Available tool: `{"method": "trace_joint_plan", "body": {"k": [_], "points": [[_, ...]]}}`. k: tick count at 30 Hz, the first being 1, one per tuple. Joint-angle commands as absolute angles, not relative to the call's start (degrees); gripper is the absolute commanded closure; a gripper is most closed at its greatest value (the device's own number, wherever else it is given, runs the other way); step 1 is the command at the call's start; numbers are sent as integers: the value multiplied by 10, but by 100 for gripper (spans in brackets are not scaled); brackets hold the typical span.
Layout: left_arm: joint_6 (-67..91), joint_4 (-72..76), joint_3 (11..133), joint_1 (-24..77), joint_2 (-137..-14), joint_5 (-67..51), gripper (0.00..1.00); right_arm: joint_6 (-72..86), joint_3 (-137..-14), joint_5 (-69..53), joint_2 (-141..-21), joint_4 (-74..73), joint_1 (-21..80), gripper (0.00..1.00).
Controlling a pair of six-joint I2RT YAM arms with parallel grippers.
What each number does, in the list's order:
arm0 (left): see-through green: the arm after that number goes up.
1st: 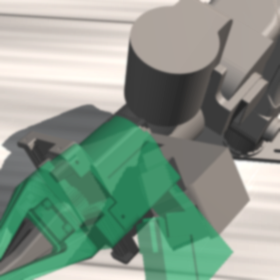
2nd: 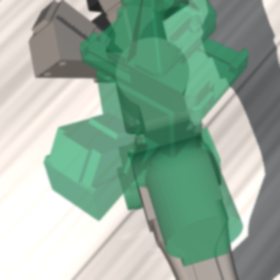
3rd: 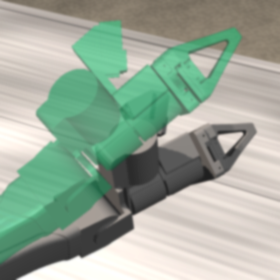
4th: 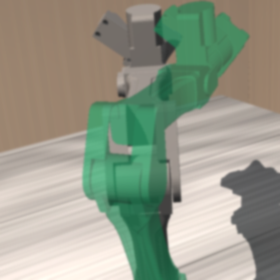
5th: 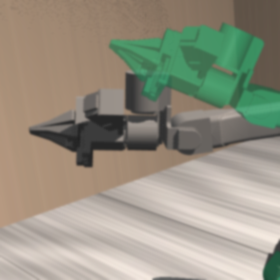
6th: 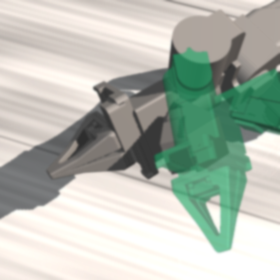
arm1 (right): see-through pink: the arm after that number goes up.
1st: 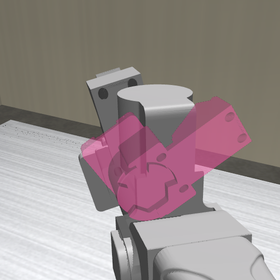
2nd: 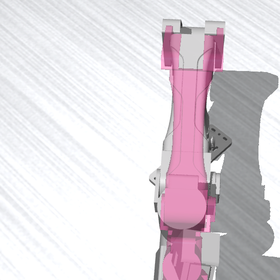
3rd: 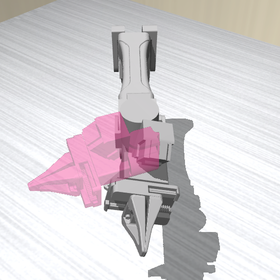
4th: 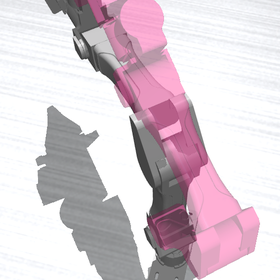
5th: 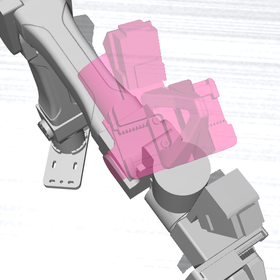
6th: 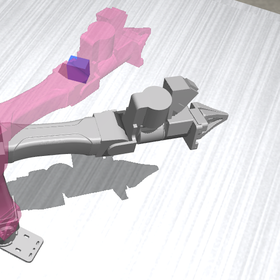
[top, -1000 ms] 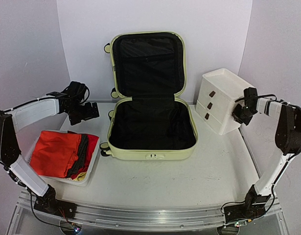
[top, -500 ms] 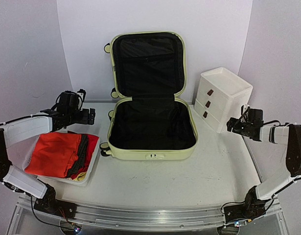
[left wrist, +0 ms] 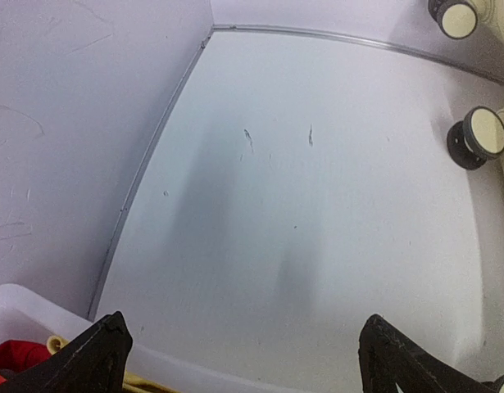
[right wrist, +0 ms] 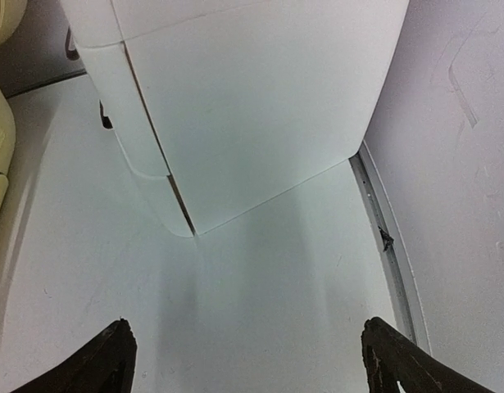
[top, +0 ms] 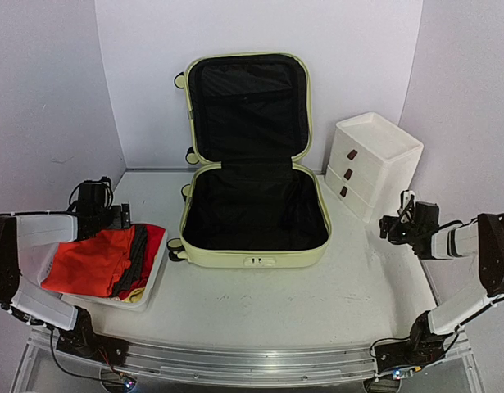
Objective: Open, take out, and arrange the luggage
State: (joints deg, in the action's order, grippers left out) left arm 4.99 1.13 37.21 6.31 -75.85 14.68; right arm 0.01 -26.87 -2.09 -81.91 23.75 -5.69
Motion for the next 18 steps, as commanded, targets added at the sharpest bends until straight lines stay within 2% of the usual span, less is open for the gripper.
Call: {"method": "trace_joint_plan", "body": {"k": [1, 3, 6, 10, 12, 15, 18], "points": [[53, 118, 335, 40, -774, 116, 0, -36, -248, -67, -820, 372, -55, 8], [35, 154, 318, 32, -780, 102, 0, -40, -243, -111, -813, 371, -55, 7], [19, 179, 318, 19, -794, 82, 1, -36, -242, -61, -807, 361, -55, 5], [-16, 190, 341, 10, -825, 66, 1, -27, -258, -71, -815, 336, -54, 5], [-20, 206, 345, 6, -837, 57, 0, -6, -262, -66, -821, 337, -52, 2], [-5, 249, 343, 2, -854, -6, 0, 24, -264, -9, -848, 389, -52, 2], [-18, 278, 351, 2, -888, -45, 0, 50, -292, -11, -886, 383, -49, 2]]}}
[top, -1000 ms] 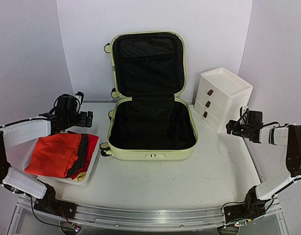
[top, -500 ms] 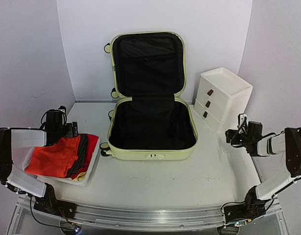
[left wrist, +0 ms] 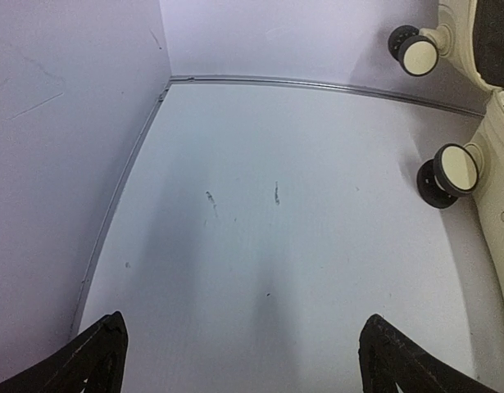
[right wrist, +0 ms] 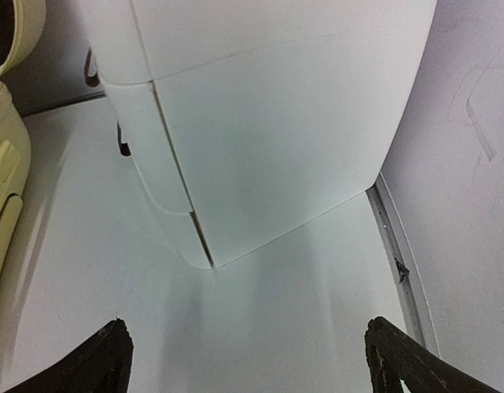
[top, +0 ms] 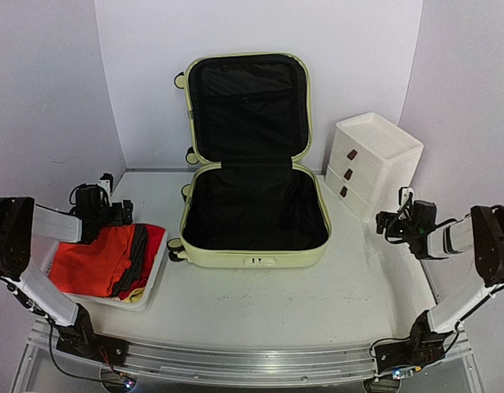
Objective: Open, take out, and arrange the luggage
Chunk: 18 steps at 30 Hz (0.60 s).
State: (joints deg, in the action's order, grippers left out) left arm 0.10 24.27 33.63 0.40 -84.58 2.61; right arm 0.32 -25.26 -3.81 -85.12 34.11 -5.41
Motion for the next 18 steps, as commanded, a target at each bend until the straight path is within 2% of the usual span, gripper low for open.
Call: {"method": "trace_joint_plan", "body": {"k": [1, 4, 6, 14, 15, 17, 18], "points": [[-22, 278, 353, 2, -889, -55, 0, 48, -269, -19, -896, 463, -44, 2], [-29, 301, 330, 2, -876, -71, 0, 52, -204, 38, -953, 631, -24, 2], [-32, 307, 327, 2, -877, -75, 0, 45, -228, 42, -940, 553, -19, 2], [-37, 327, 309, 24, -873, -17, 0, 6, -249, -39, -950, 530, -9, 2], [-38, 356, 286, 28, -870, -8, 0, -11, -245, -43, -947, 534, -6, 2], [-39, 531, 206, 35, -876, 33, 0, -19, -229, -27, -945, 558, -3, 2], [-29, 523, 198, 39, -865, 57, 0, -21, -221, -11, -942, 571, 15, 2]]}}
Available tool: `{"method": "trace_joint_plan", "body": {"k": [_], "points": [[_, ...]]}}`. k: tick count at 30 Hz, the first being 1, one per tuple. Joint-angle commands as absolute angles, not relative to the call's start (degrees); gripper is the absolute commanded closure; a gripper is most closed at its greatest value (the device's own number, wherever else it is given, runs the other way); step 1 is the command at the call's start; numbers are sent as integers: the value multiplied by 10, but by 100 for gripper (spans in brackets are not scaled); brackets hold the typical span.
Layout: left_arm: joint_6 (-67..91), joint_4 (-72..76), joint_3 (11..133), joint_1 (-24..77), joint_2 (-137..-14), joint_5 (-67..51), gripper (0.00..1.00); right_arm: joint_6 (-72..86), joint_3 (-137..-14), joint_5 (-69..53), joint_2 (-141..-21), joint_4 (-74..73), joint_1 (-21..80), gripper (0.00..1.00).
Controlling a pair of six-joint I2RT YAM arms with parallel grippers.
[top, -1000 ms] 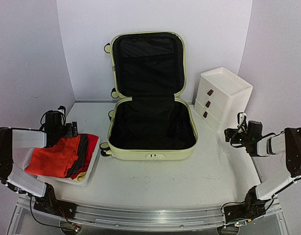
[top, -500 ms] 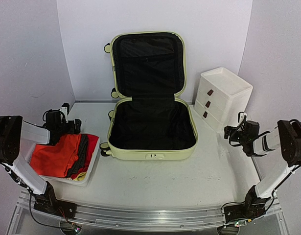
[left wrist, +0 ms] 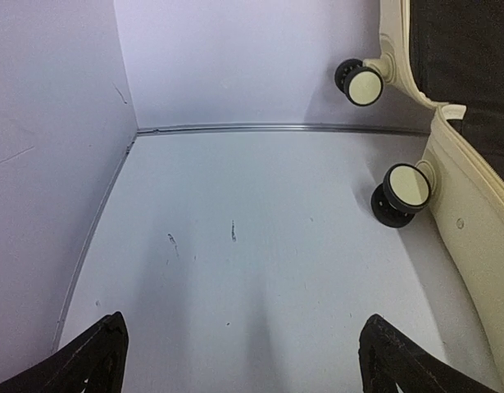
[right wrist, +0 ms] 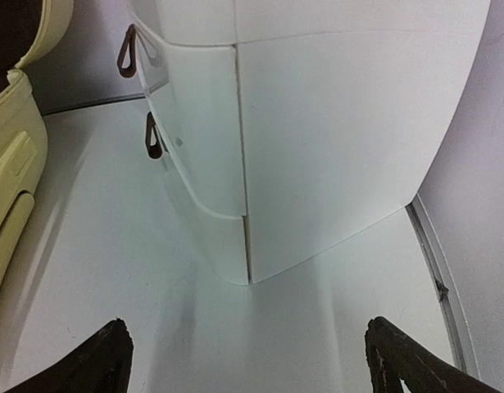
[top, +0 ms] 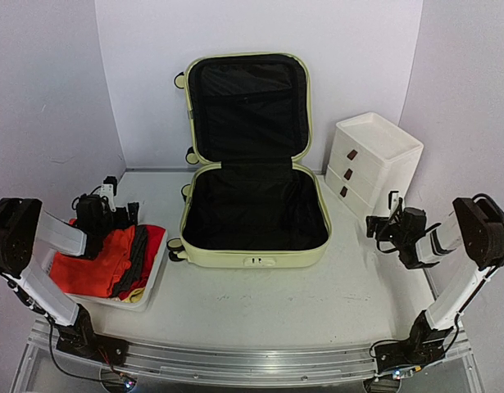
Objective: Open, take out, and arrange the luggage
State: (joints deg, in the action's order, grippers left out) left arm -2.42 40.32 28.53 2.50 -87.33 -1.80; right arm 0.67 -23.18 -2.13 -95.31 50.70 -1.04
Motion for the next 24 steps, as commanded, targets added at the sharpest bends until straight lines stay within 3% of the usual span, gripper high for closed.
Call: {"method": "trace_joint_plan", "body": {"k": [1, 6, 24], "points": [[-27, 523, 204, 39, -873, 63, 0, -21, -217, -2, -943, 583, 21, 2], [-18, 461, 244, 45, -881, 99, 0, -5, -259, 23, -953, 514, 15, 2], [-18, 461, 242, 44, -878, 98, 0, -5, -255, 24, -950, 519, 15, 2]]}}
